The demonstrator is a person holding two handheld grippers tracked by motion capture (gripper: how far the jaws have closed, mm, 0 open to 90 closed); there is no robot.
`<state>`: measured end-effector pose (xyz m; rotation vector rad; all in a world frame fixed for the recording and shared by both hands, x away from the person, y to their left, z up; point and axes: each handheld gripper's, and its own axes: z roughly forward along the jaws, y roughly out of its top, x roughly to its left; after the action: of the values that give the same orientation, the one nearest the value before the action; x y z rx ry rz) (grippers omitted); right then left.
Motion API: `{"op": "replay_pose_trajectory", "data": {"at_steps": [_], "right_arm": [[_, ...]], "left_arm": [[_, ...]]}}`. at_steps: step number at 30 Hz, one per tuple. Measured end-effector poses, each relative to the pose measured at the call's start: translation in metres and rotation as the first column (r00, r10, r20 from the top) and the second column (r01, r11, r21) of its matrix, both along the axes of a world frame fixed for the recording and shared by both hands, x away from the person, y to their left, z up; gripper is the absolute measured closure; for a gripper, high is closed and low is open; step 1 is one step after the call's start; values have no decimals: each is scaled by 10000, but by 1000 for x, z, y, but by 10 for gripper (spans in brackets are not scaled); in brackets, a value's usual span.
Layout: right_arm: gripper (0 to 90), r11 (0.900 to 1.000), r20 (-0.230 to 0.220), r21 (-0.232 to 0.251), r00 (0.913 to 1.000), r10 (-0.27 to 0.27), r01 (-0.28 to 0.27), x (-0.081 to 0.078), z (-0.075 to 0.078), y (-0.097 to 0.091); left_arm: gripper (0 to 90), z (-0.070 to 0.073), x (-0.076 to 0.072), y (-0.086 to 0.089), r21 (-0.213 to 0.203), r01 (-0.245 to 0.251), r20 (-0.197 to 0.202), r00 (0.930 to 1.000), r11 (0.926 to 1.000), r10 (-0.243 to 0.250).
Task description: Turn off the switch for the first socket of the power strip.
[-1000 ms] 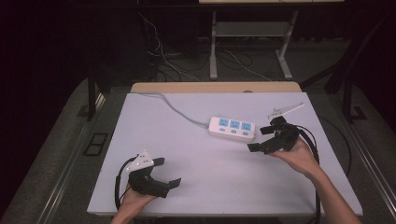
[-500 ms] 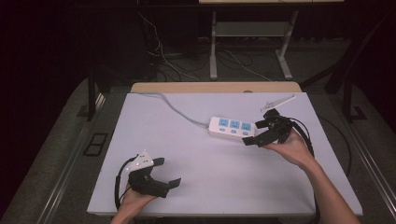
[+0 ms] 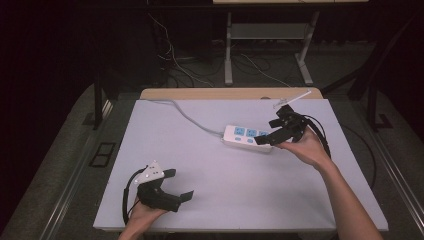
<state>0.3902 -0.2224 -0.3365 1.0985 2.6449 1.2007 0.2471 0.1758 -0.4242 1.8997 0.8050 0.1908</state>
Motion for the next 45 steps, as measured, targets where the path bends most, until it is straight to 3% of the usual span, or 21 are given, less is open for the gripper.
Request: {"op": "replay_pose_trajectory", "data": {"at_steps": [25, 35, 37, 39, 45], "right_arm": [[6, 9993, -270, -295, 9994, -221, 213, 32, -2, 41], [7, 9981, -415, 169, 9975, -580, 587, 43, -14, 49], [84, 9976, -470, 321, 9971, -605, 621, 45, -17, 49], [87, 9969, -391, 307, 9967, -712, 724, 46, -19, 50], [241, 9931, -515, 480, 9932, -1045, 1070, 52, -24, 48]], "left_arm": [[0, 0, 0, 1, -11, 10, 34, 10000, 10000, -10], [0, 1, -1, 2, -75, -14, 24, 10000, 10000, 14], [0, 1, -1, 3, -87, -15, 22, 10000, 10000, 15], [0, 1, -1, 3, -96, -25, 12, 10000, 10000, 26], [0, 1, -1, 3, -122, -4, 12, 10000, 9999, 4]]}}
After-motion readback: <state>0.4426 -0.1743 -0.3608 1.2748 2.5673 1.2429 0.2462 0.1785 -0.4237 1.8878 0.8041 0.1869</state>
